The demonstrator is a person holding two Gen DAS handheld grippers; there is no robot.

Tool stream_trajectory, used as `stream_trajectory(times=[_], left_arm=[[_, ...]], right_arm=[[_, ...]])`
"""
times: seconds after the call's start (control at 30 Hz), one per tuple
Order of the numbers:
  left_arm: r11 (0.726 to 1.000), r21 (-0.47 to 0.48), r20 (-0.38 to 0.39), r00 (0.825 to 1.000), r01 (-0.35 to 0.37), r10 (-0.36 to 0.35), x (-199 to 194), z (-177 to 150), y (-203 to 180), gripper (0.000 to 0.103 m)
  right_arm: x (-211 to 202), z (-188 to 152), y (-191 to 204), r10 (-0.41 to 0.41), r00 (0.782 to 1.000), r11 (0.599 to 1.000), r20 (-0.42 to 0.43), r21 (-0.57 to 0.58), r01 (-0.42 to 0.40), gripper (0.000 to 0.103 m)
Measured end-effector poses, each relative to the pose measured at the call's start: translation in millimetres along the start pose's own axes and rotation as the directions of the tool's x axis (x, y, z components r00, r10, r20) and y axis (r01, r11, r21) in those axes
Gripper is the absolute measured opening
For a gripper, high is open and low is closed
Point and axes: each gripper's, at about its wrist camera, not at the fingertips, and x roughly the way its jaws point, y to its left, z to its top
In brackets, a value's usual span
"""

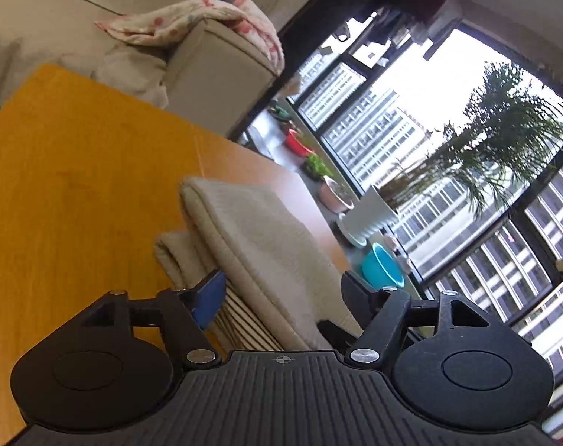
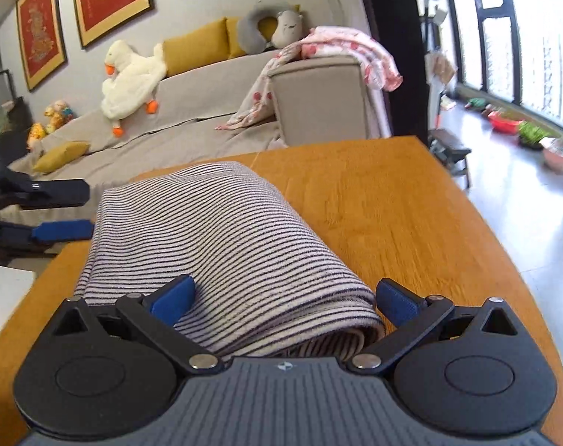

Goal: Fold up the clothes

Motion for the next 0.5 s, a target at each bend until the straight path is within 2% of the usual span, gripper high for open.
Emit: stream_trajectory(times=[0.07,0.1,0.13,0.17,0.27,0.33,0.43,0.5], left_arm=[[0.998,0.052,-0.021,0.999,-0.035,0.036,5.0,-10.8,-11.4,0.076],[0.994,0.092,-0.021,0.998,-0.061,0.063,6.6,-15.9,-17.4,0.076],[0.988,0.127,-0.012,0.996,-0.088,0.091,6.8,-19.6,-21.6,0.070],[0.982,0.149,-0.002,0.993,-0.113,0.114,6.1,-22.3,-23.8,0.057],[0.982,0.138,0.013,0.991,-0.132,0.132,1.1,-24.6,-22.6,0.027],[0.988,0.124,0.015,0.996,-0.091,0.089,-5.9,-26.0,-26.4,0.018],[0.989,0.143,0.010,0.999,-0.036,0.035,-10.0,-29.6,-35.1,0.017],[0.986,0.156,-0.009,0.998,-0.059,0.061,-3.3,-35.6,-33.7,0.017]], right_arm=[[-6.8,-3.7,13.6,-0.018,1.000,0.999,0.023,-0.049,0.019,0.103],[-11.1,-4.3,16.6,-0.001,1.000,0.997,0.028,-0.073,0.003,0.103],[-15.8,-4.2,17.9,0.028,0.999,0.995,0.029,-0.097,-0.025,0.103],[-20.5,-4.2,19.2,0.056,0.998,0.991,0.030,-0.122,-0.052,0.103],[-35.0,2.4,3.0,0.151,0.988,0.982,0.017,-0.119,-0.148,0.103],[-44.2,8.4,-13.5,0.170,0.985,0.983,0.038,-0.077,-0.166,0.103],[-44.4,19.3,-34.9,0.147,0.987,0.989,0.067,0.004,-0.148,0.103],[-33.9,21.0,-41.4,0.125,0.991,0.991,0.049,0.040,-0.127,0.103]])
